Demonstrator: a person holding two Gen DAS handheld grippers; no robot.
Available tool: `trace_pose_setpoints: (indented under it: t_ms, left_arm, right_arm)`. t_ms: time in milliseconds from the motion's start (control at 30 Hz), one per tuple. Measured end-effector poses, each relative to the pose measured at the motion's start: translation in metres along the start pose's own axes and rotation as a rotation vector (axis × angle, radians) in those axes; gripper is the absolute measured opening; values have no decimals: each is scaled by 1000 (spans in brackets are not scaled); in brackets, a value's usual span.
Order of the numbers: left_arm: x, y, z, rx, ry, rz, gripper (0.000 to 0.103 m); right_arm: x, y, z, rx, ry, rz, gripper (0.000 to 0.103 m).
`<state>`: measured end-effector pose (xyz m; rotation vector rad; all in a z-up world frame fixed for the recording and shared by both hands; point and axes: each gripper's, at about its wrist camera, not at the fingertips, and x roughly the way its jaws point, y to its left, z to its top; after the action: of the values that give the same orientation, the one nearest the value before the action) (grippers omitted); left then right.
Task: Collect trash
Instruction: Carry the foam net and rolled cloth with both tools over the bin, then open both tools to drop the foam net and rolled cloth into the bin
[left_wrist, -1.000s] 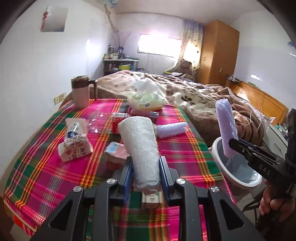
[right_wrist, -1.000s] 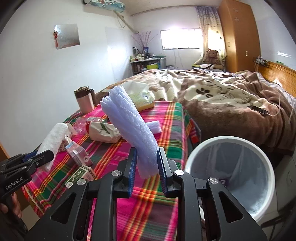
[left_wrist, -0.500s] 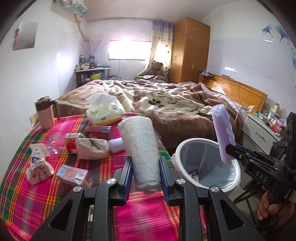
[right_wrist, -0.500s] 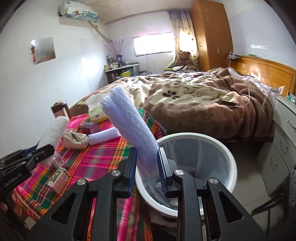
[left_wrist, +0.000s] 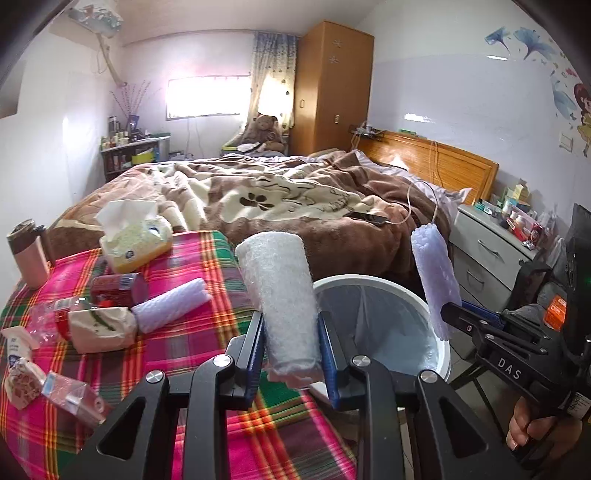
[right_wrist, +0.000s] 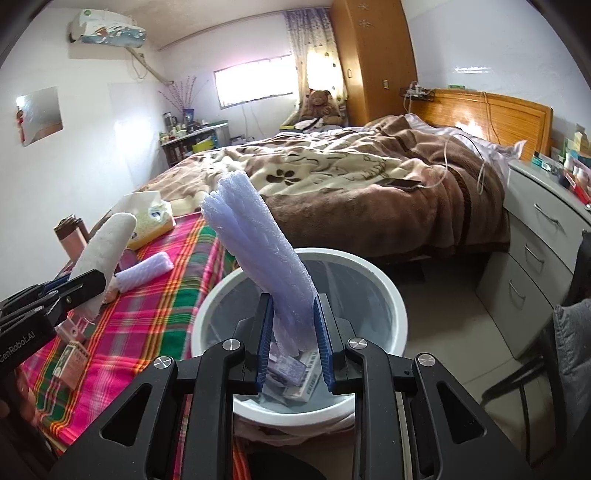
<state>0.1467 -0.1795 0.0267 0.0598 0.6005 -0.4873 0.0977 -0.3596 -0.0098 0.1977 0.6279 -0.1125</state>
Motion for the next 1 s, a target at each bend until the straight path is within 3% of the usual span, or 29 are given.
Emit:
trace_pose_setpoints:
  t_ms: [700, 767, 900, 1000]
  left_arm:
    - [87, -36, 0, 69, 142, -58, 29]
    - [91, -36, 0, 66, 156, -73, 32]
    - [90, -34, 0, 56, 141, -81, 58]
    - [85, -30, 2, 51, 138, -79, 59]
  right_arm:
    - [46, -25, -13, 36, 177, -80, 25]
    - [49, -25, -14, 33, 192, -90, 28]
    - [50, -23, -15, 24, 201, -104, 33]
    - [45, -20, -14, 16, 189, -98, 40]
